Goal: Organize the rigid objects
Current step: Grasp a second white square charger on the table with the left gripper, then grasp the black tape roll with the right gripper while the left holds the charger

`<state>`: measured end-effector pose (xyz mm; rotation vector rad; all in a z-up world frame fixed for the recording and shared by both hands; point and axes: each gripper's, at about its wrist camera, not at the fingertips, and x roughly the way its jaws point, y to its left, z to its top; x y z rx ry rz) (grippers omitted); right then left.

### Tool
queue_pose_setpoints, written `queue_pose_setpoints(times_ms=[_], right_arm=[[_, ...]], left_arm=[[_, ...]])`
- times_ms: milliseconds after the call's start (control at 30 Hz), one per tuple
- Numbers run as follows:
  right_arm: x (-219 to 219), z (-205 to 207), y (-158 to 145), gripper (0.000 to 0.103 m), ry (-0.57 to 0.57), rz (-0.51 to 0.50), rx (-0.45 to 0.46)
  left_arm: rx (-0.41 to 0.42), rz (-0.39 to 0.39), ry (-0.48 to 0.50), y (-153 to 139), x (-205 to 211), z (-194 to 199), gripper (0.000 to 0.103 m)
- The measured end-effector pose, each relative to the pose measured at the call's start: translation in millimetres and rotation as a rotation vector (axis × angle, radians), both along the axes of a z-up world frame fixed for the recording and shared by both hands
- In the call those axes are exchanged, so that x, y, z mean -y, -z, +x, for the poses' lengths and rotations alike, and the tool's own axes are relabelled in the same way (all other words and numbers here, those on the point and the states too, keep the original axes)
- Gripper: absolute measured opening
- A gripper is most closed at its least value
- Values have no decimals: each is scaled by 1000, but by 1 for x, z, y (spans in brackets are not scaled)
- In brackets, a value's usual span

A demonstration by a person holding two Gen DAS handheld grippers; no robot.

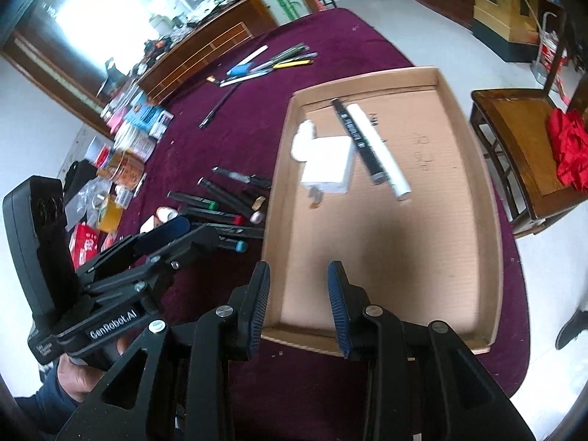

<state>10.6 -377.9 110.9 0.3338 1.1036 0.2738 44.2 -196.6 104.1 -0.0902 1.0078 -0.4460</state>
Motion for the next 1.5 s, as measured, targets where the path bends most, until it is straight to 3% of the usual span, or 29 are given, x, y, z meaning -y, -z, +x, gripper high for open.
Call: queue_pose_setpoints(times_ms=[200, 400, 467, 567, 800, 867, 933, 1033, 1200, 1300, 1400, 1500], right_arm=[[-27, -2, -1, 29, -41, 3, 8], [-55, -2, 5, 33, -87, 6, -5], [-67, 0, 10, 33, -106, 4, -19], [-78, 2, 12, 33, -123, 3, -27], [-90, 4, 12, 33, -134, -5, -26], [-86, 4, 12, 33, -116, -7, -25], [-82, 5, 13, 33, -99, -6, -32], [-78, 5, 14, 33, -82, -5, -39], [-74, 6, 15, 33, -66, -5, -41], [-74, 8, 16, 33, -65, -6, -42], [-79, 11, 16, 33, -80, -7, -42], [-87, 17, 20, 33, -104, -10, -56]], left_arm=[[-9, 9, -87, 3, -52, -4, 58], [-30, 33, -231, 10, -130, -6, 58], [-55, 40, -277, 18, -156, -6, 64], [-88, 49, -340, 30, -188, -1, 65], [-176, 15, -404, 53, -208, 23, 66], [-187, 41, -454, 58, -212, 30, 66], [-205, 36, -448, 64, -213, 38, 66], [-225, 98, -433, 74, -210, 50, 66], [-200, 166, -445, 84, -209, 64, 79], [-192, 240, -431, 94, -206, 70, 79], [-136, 304, -400, 97, -202, 64, 67], [-115, 305, -362, 97, -204, 54, 67]])
